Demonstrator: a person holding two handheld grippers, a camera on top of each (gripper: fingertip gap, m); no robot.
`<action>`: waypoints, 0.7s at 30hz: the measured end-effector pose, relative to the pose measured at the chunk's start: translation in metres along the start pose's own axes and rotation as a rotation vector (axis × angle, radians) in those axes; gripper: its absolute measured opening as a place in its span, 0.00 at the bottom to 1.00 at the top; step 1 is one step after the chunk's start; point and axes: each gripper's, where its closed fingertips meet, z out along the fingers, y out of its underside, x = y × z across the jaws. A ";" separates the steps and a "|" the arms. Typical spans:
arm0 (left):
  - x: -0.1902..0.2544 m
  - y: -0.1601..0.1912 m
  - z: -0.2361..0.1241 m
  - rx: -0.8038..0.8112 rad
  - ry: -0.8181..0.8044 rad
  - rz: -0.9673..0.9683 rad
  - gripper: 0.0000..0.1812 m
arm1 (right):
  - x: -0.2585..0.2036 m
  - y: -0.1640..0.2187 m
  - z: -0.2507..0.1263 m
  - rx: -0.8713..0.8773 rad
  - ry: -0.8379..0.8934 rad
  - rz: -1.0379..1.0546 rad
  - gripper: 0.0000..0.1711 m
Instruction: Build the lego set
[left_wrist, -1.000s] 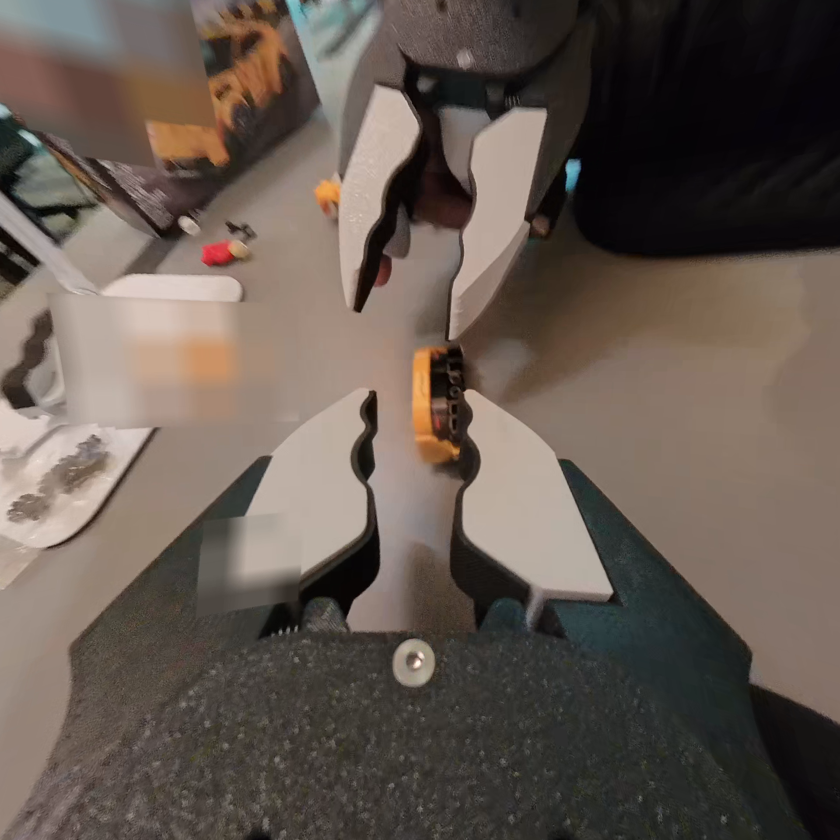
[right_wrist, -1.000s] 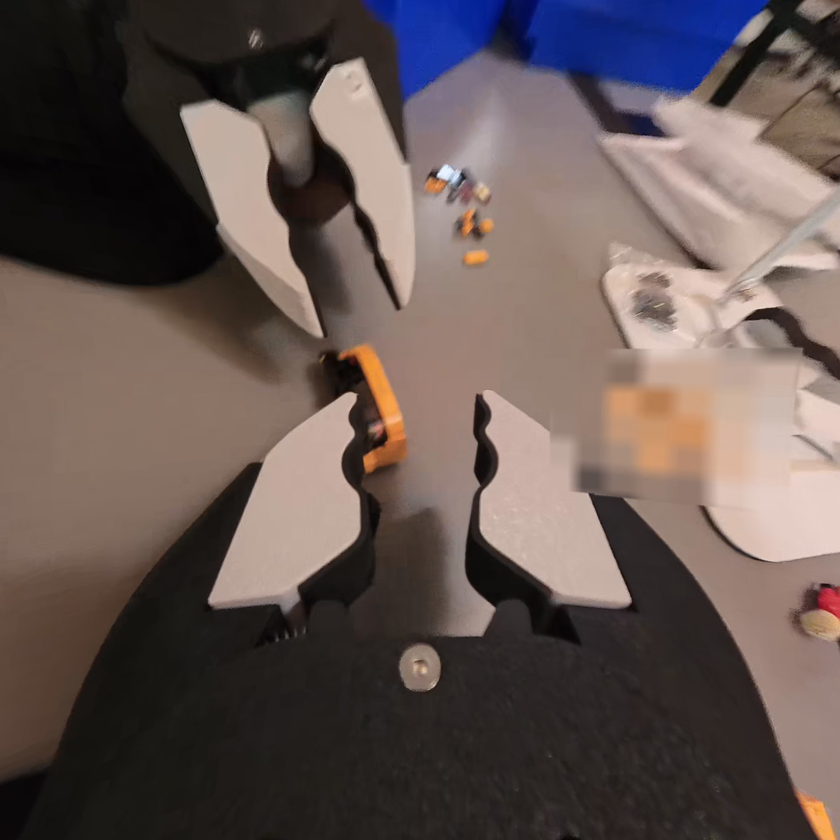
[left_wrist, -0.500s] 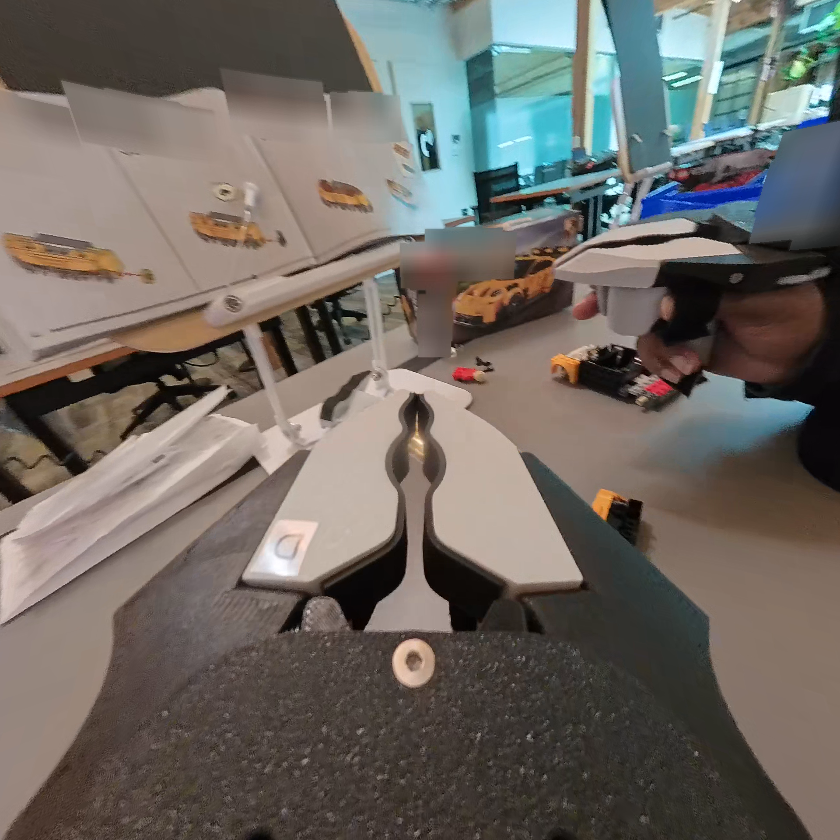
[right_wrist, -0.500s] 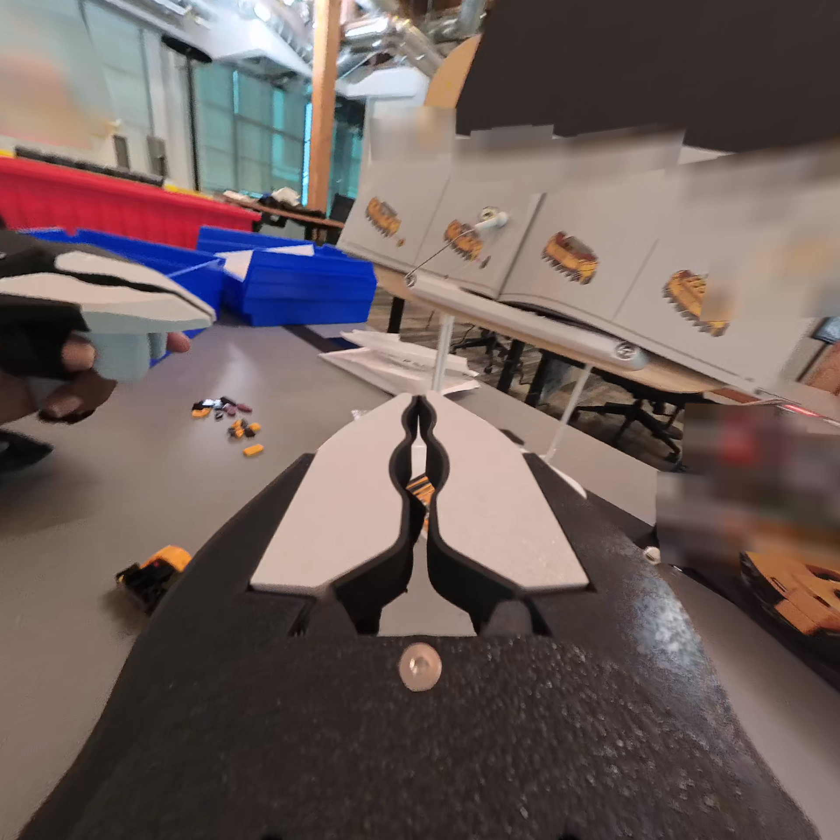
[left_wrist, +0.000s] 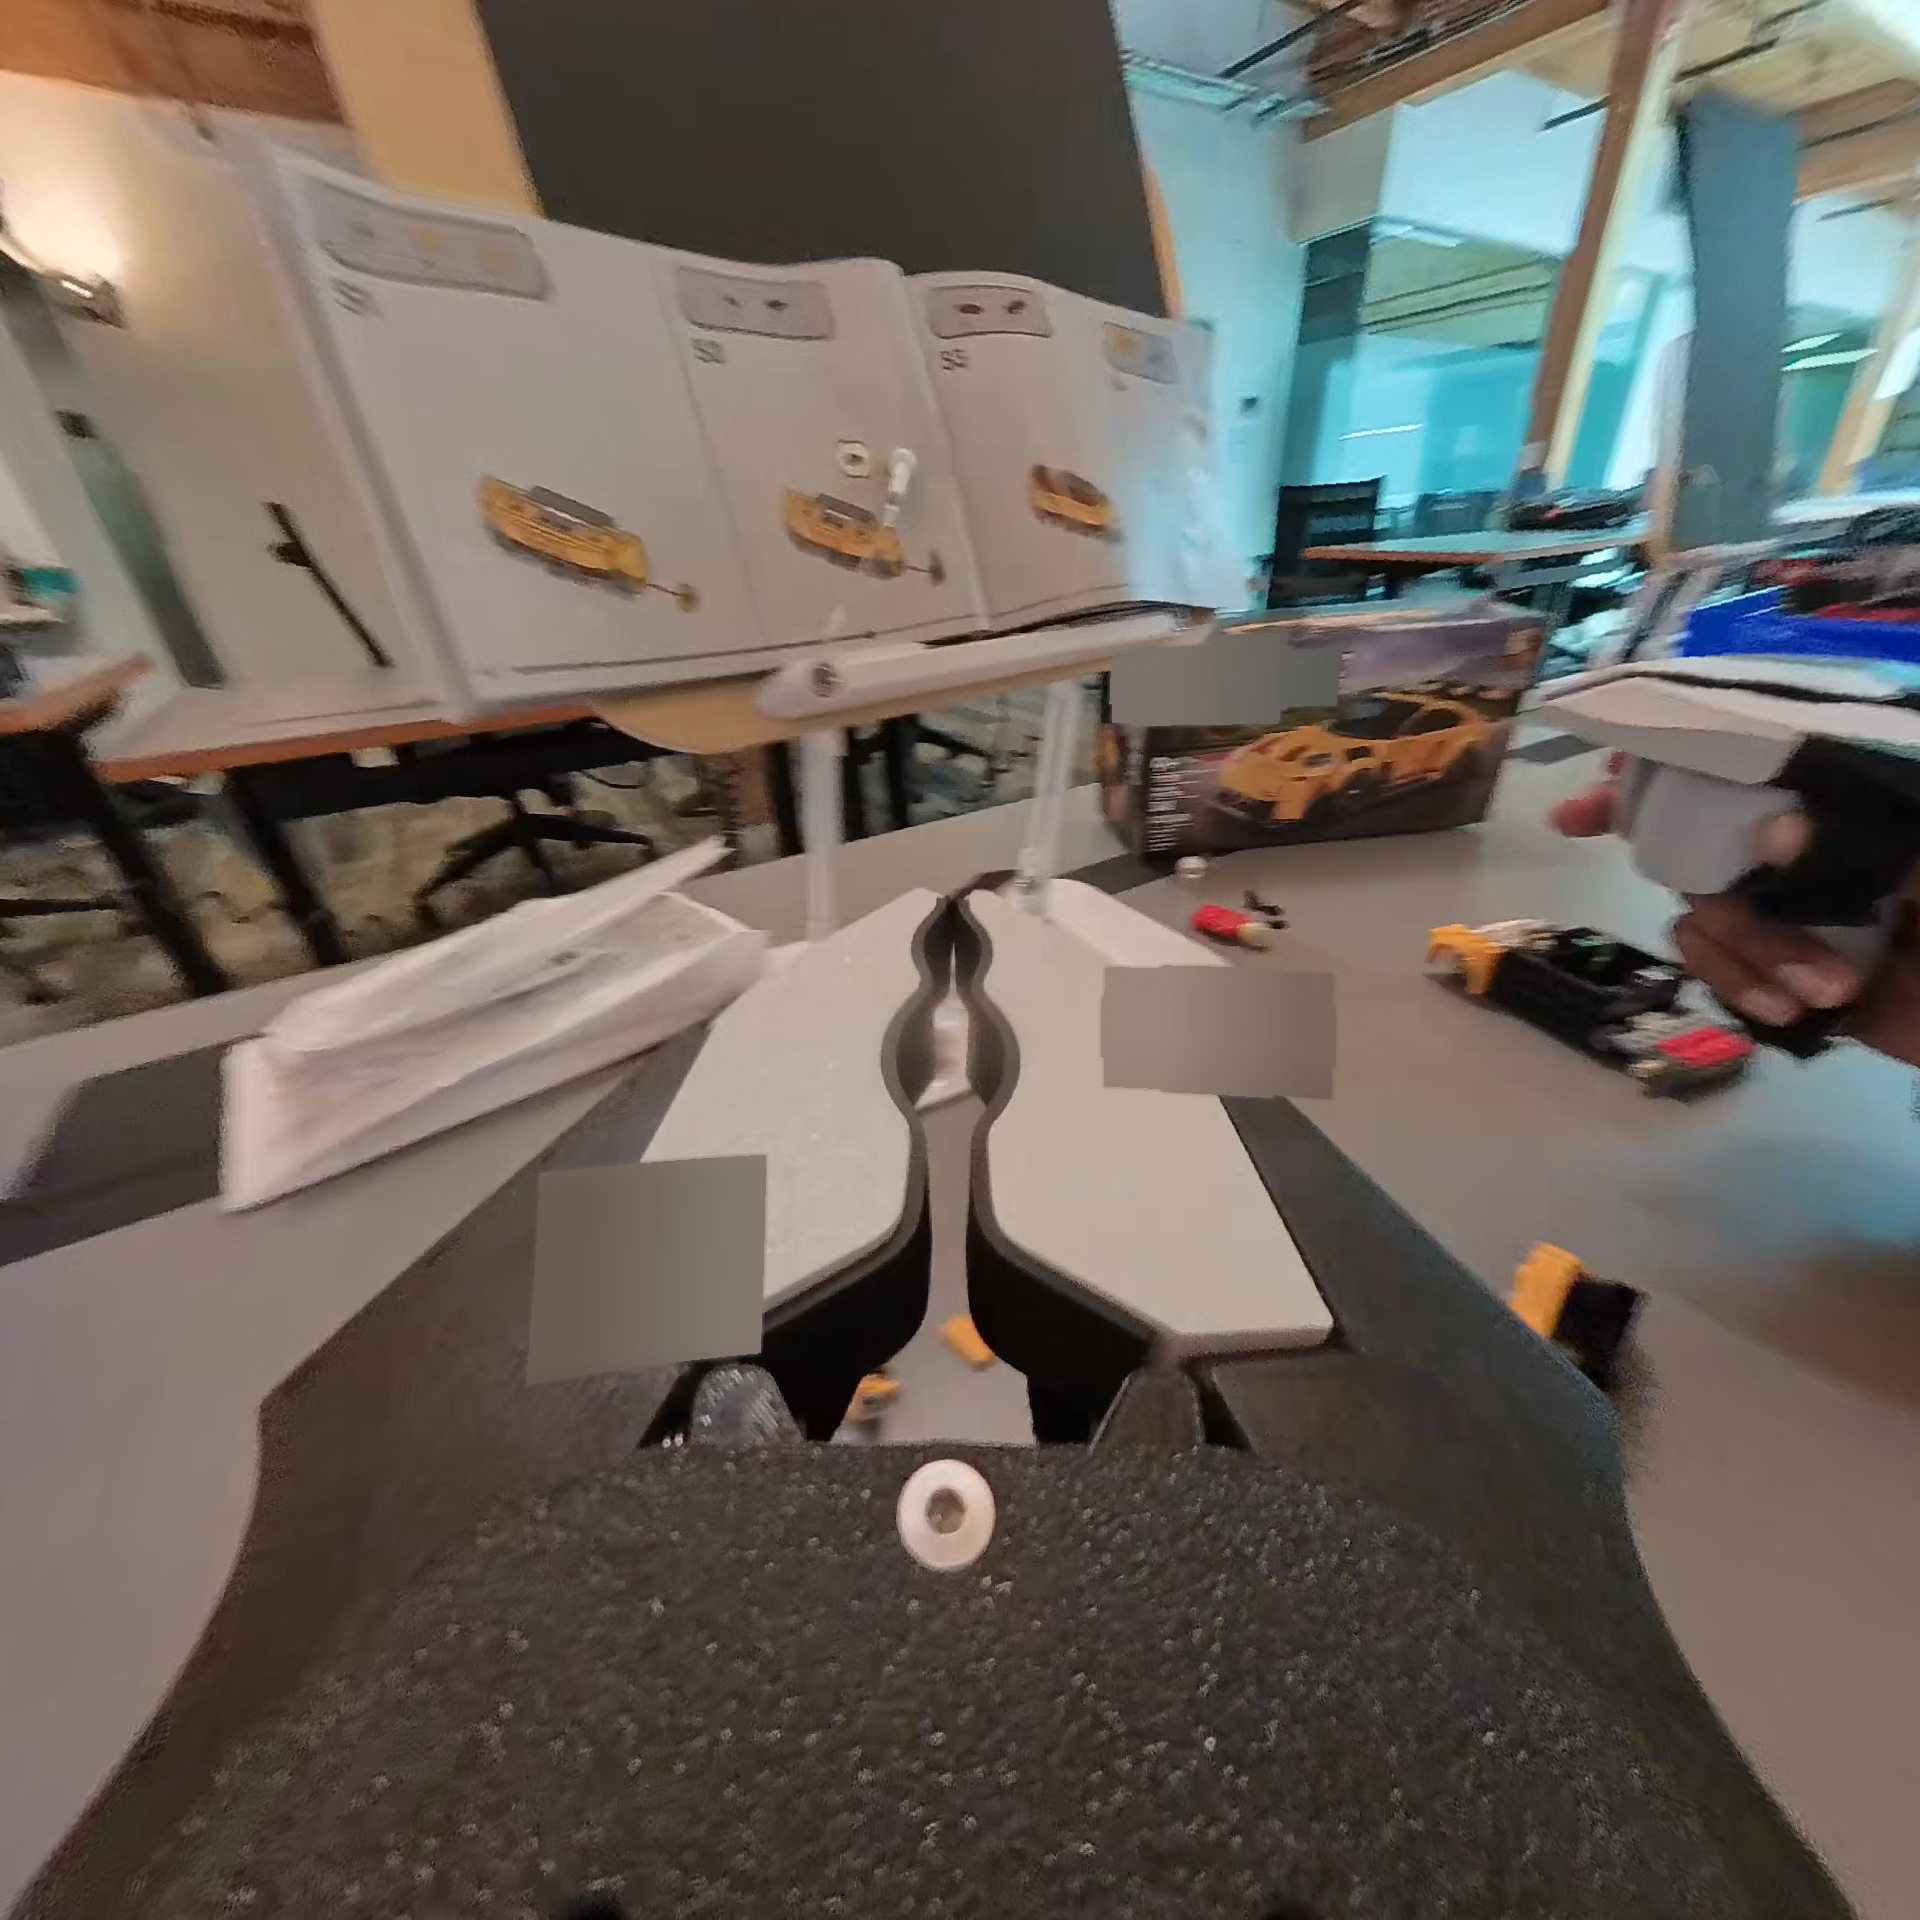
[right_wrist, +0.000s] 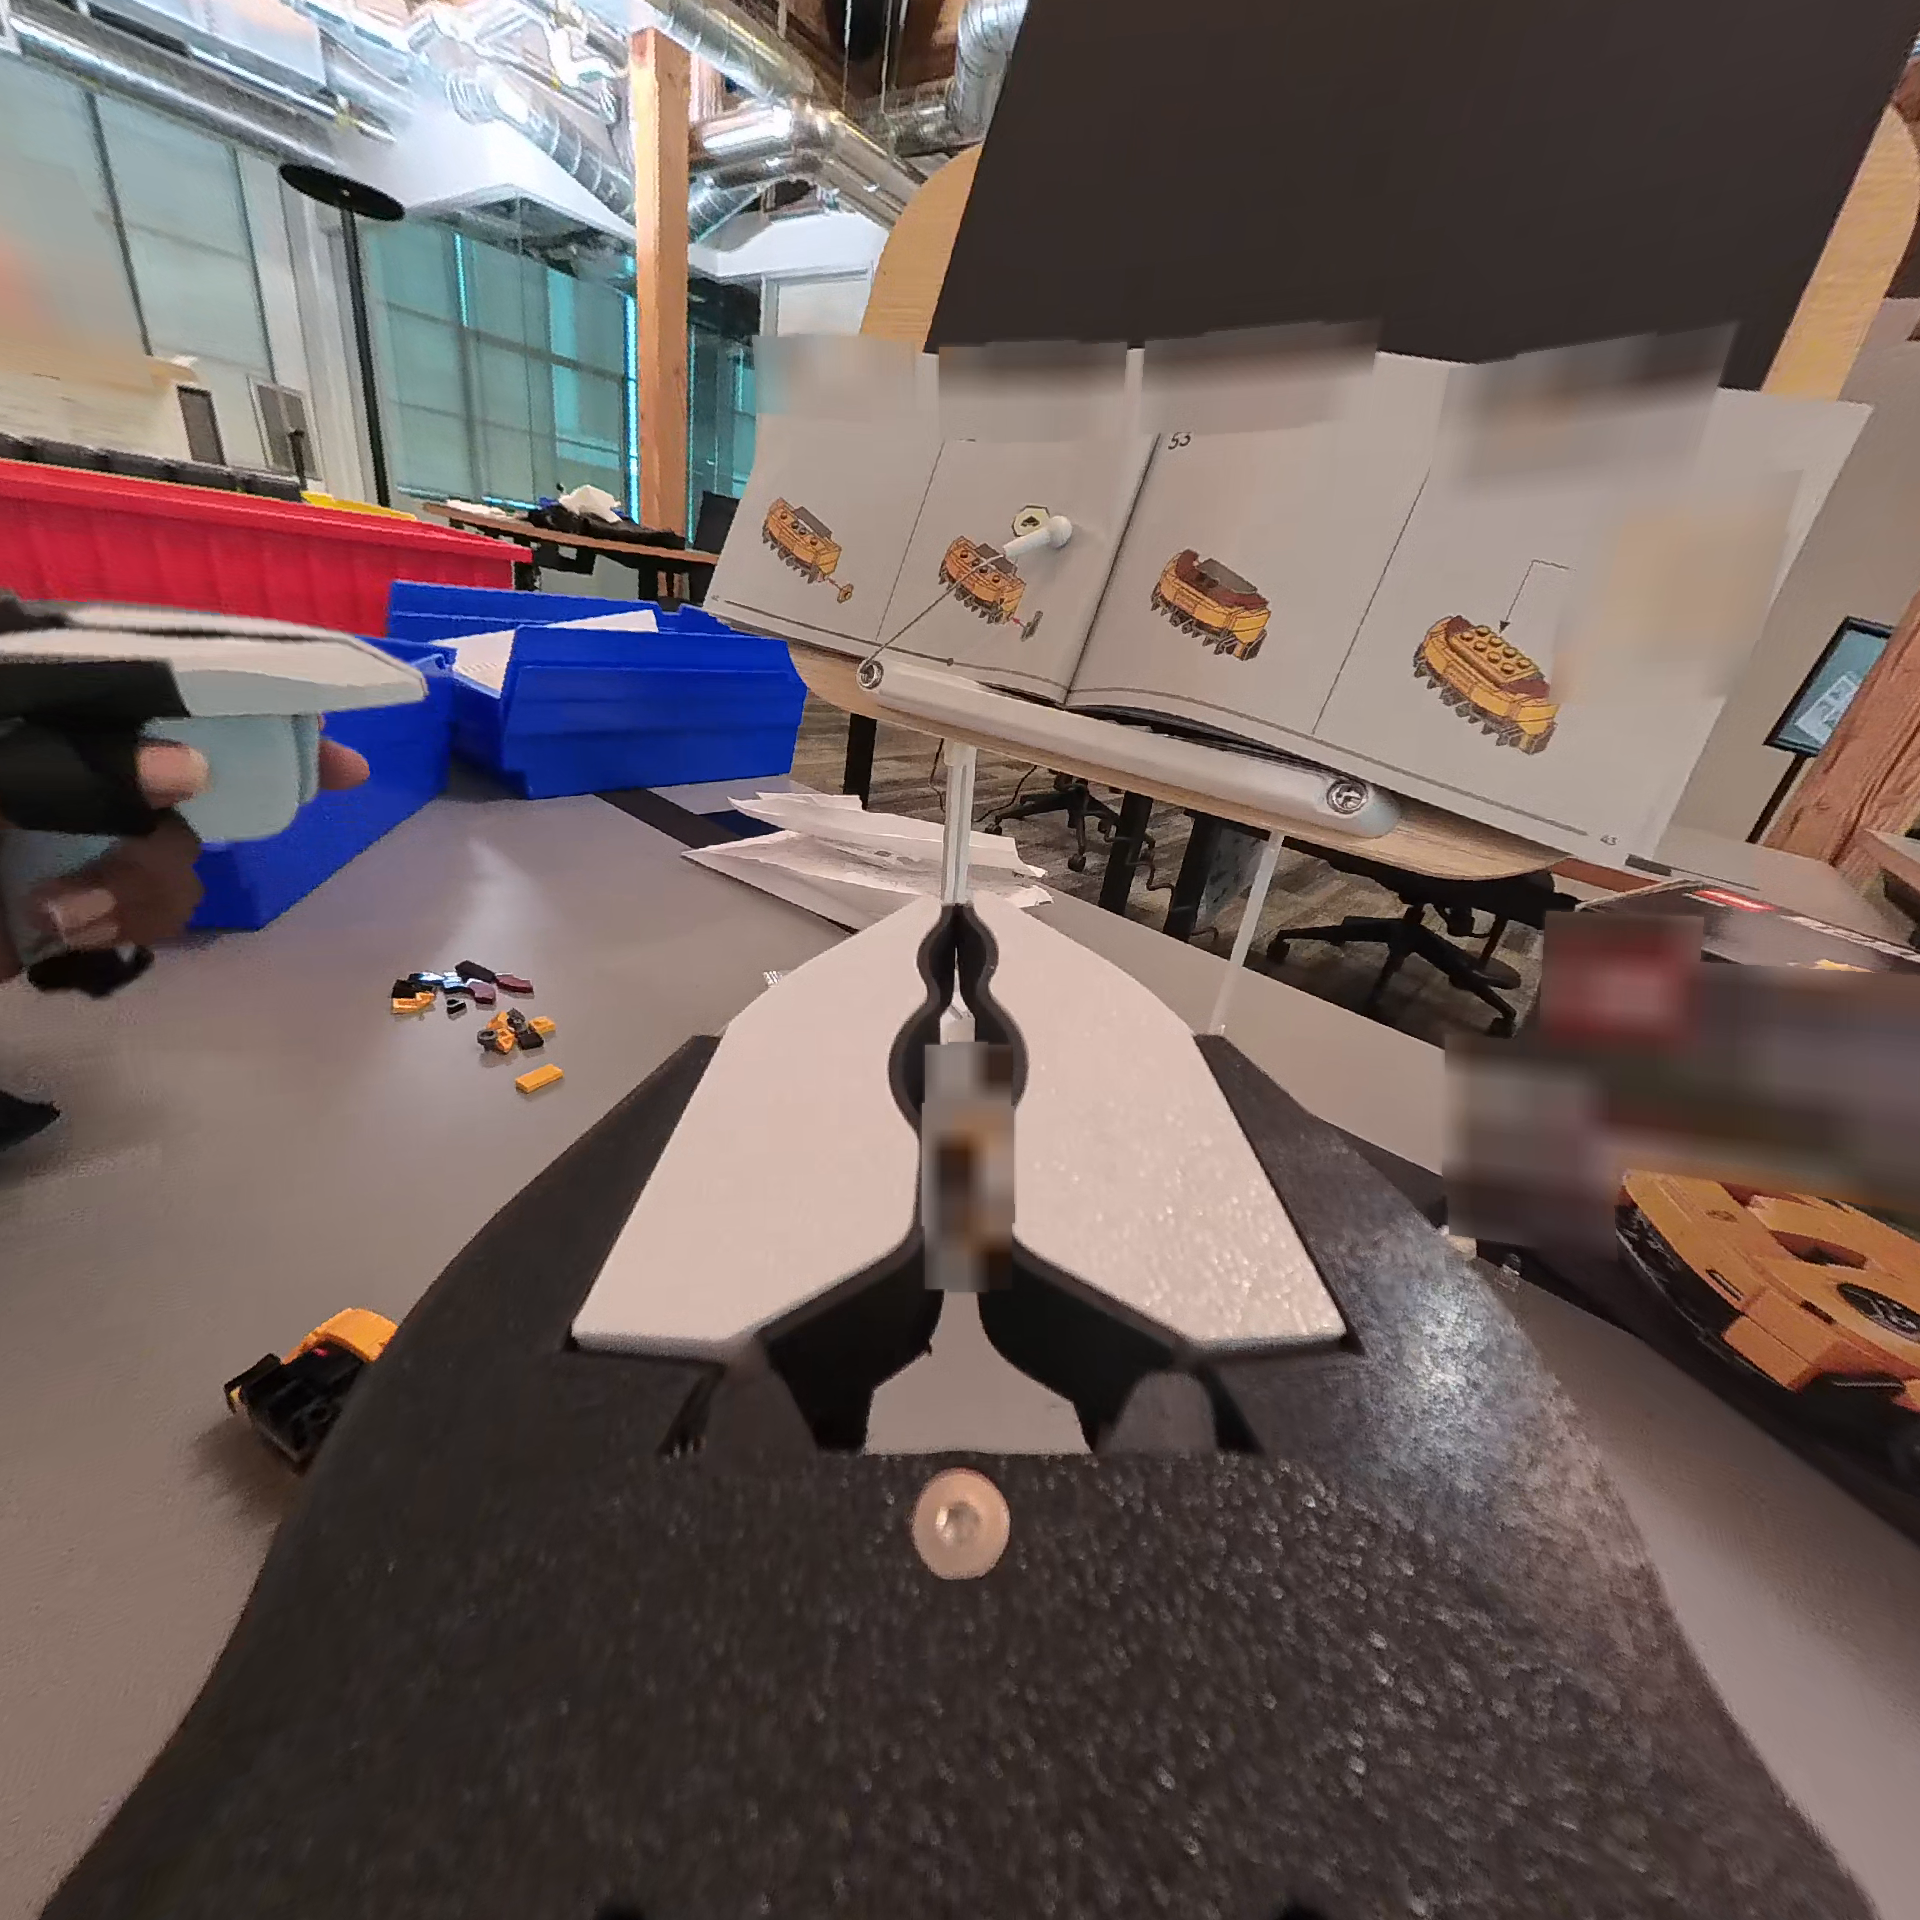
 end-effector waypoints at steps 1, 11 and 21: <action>-0.013 -0.005 -0.004 -0.004 -0.052 0.044 0.00 | 0.000 0.001 0.000 -0.003 -0.001 0.001 0.00; -0.087 0.063 -0.032 -0.528 -0.151 0.123 0.00 | -0.014 0.016 0.004 -0.057 -0.096 0.018 0.00; -0.083 0.136 -0.051 -0.935 -0.082 0.158 0.01 | -0.030 0.015 0.003 -0.051 -0.182 -0.008 0.00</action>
